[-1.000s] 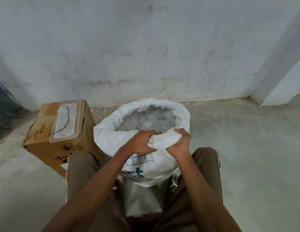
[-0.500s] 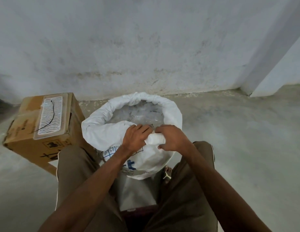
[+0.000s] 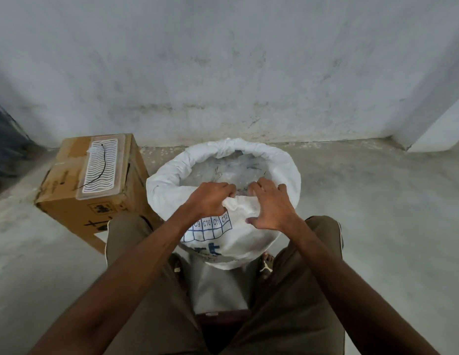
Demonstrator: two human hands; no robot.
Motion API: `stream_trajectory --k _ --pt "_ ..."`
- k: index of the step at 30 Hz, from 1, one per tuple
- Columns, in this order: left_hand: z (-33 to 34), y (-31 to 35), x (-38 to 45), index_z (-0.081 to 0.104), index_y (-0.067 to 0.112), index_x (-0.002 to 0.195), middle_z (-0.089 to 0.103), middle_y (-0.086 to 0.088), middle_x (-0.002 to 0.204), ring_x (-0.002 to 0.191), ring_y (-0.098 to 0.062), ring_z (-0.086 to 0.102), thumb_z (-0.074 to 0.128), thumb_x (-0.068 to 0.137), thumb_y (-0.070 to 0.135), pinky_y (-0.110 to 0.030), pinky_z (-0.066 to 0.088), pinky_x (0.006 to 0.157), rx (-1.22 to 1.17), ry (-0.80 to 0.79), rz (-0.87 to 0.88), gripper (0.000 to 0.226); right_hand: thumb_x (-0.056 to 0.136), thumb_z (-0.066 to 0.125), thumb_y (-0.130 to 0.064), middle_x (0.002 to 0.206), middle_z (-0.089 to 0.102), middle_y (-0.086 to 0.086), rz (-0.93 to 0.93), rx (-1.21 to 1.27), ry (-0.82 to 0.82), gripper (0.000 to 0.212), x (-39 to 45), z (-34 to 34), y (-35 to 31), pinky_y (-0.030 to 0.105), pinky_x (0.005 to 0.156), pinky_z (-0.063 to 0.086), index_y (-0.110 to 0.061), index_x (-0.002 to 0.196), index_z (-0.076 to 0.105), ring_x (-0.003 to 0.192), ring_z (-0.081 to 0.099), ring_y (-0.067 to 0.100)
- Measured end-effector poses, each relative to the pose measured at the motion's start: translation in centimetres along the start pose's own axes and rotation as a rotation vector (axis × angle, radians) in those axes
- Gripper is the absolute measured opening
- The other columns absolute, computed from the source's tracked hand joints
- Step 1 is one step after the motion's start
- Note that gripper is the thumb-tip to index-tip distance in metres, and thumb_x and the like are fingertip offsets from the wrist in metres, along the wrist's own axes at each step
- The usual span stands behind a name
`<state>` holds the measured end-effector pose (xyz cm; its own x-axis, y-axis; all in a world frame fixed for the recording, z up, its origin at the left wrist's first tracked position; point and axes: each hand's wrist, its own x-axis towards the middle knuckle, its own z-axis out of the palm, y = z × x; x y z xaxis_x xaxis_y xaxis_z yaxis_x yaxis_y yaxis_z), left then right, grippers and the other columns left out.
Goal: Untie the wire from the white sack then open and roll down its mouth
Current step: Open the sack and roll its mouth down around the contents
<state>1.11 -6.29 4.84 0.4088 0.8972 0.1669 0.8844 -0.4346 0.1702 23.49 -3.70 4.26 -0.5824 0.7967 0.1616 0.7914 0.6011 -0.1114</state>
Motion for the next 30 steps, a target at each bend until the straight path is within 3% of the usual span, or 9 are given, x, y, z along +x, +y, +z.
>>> stream_trajectory --k 2,7,12,14,16,20,23,25,30 --pt "0.6 0.1 -0.3 0.066 0.015 0.094 0.067 -0.002 0.084 0.07 -0.028 0.066 0.082 0.056 0.007 -0.032 0.044 0.053 0.062 0.121 0.107 0.042 0.051 0.074 -0.066 0.123 0.052 -0.004 0.029 0.094 -0.108 0.087 0.9 -0.3 -0.9 0.043 0.089 0.042 -0.031 0.126 0.046 0.109 0.05 0.017" --pt "2.7 0.8 -1.4 0.067 0.013 0.093 0.063 -0.004 0.087 0.069 -0.024 0.059 0.085 0.055 0.008 -0.032 0.045 0.057 0.15 0.336 0.32 0.043 0.058 0.071 -0.024 0.082 0.065 -0.001 0.023 0.018 -0.164 0.035 1.8 -0.5 -2.3 0.032 0.063 0.051 -0.022 0.088 0.055 0.078 0.066 0.027" --pt "0.9 -0.7 -2.1 0.052 0.03 0.12 0.058 0.008 0.11 0.093 -0.011 0.057 0.077 0.056 0.052 -0.03 0.047 0.078 -0.217 0.01 -0.052 0.072 0.064 0.072 -0.009 0.089 0.072 0.006 0.037 -0.096 -0.024 0.049 0.9 1.4 -1.6 0.032 0.059 0.047 -0.015 0.111 0.062 0.078 0.069 0.033" --pt "0.1 -0.6 -1.8 0.06 0.032 0.108 0.066 0.011 0.099 0.086 -0.015 0.063 0.078 0.058 0.05 -0.031 0.05 0.072 -0.176 -0.102 -0.119 0.057 0.057 0.074 0.0 0.075 0.07 0.008 -0.034 -0.124 0.073 0.046 0.3 1.8 -2.1 0.029 0.05 0.041 -0.011 0.101 0.064 0.062 0.067 0.035" --pt "0.1 0.0 -1.5 0.065 0.025 0.098 0.07 0.006 0.09 0.083 -0.021 0.067 0.077 0.066 0.039 -0.033 0.05 0.068 -0.087 -0.055 -0.139 0.036 0.055 0.075 -0.005 0.073 0.067 0.004 -0.075 -0.092 0.093 0.043 0.3 2.0 -2.3 0.028 0.049 0.037 -0.015 0.094 0.06 0.059 0.065 0.033" --pt "1.4 0.3 -2.1 0.066 0.009 0.092 0.067 -0.006 0.083 0.073 -0.03 0.067 0.083 0.064 0.021 -0.033 0.04 0.052 0.172 0.123 0.04 0.034 0.055 0.075 -0.057 0.102 0.055 -0.008 -0.003 0.172 -0.03 0.063 1.1 2.0 -1.8 0.033 0.073 0.037 -0.03 0.104 0.047 0.089 0.053 0.012" --pt "2.3 0.0 -3.1 0.07 0.01 0.084 0.067 -0.005 0.079 0.067 -0.024 0.063 0.085 0.058 0.013 -0.032 0.043 0.052 0.357 0.299 0.265 0.03 0.055 0.084 -0.046 0.114 0.056 -0.004 0.047 0.321 -0.114 0.072 1.6 2.1 -1.4 0.033 0.08 0.045 -0.027 0.118 0.054 0.095 0.055 0.014" --pt "2.8 -0.1 -3.3 0.07 0.011 0.083 0.066 -0.005 0.08 0.069 -0.023 0.062 0.083 0.062 0.012 -0.032 0.044 0.055 0.35 0.359 0.329 0.025 0.057 0.085 -0.034 0.093 0.065 -0.005 0.043 0.347 -0.152 0.044 1.7 2.1 -1.5 0.032 0.072 0.051 -0.026 0.096 0.065 0.083 0.061 0.017" --pt "2.1 -1.3 -3.3 0.06 0.022 0.093 0.052 0.0 0.11 0.104 -0.022 0.048 0.082 0.055 0.043 -0.038 0.044 0.089 -0.131 0.02 0.084 0.049 0.065 0.07 -0.019 0.075 0.068 0.0 -0.05 0.073 -0.164 0.017 2.0 3.1 -2.8 0.029 0.059 0.045 -0.021 0.081 0.065 0.075 0.066 0.026"
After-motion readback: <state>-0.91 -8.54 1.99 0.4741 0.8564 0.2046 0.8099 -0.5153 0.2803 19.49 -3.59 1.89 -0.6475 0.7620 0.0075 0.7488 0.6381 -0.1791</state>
